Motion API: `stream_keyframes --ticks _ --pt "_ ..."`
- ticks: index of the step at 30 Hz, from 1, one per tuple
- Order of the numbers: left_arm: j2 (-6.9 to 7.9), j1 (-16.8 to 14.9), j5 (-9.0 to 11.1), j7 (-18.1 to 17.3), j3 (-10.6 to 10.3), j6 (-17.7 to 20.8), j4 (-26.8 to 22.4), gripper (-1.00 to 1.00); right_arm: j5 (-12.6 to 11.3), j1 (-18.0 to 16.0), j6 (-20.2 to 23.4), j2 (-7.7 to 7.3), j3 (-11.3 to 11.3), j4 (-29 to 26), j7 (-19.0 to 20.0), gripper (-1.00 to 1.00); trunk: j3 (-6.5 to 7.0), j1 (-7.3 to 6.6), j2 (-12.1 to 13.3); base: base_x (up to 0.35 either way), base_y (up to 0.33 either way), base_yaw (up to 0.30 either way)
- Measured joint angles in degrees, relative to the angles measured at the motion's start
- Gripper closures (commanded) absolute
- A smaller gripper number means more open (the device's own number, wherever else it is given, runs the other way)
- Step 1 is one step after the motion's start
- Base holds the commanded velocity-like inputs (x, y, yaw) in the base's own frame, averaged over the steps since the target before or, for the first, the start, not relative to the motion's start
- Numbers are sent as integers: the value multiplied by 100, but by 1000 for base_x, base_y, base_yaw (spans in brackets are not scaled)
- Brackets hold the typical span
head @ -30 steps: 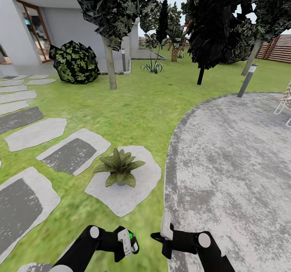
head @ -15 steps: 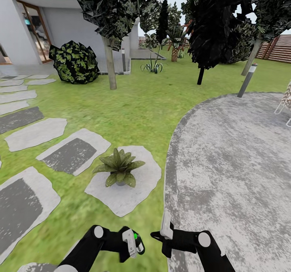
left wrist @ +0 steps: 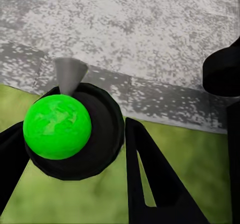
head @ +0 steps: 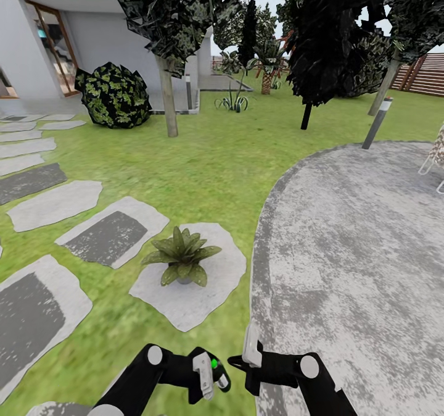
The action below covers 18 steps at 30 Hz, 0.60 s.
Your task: Pick up the pesticide atomizer in the garden and spray insectifuge to fully cover both potted plants in the garden.
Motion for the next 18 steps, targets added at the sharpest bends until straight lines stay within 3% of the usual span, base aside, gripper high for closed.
stream_keyframes --ticks 18 --pt "-129 0 6 0 1 -67 0 100 8 0 0 0 -1 15 -6 100 0 0 0 0 0 0"
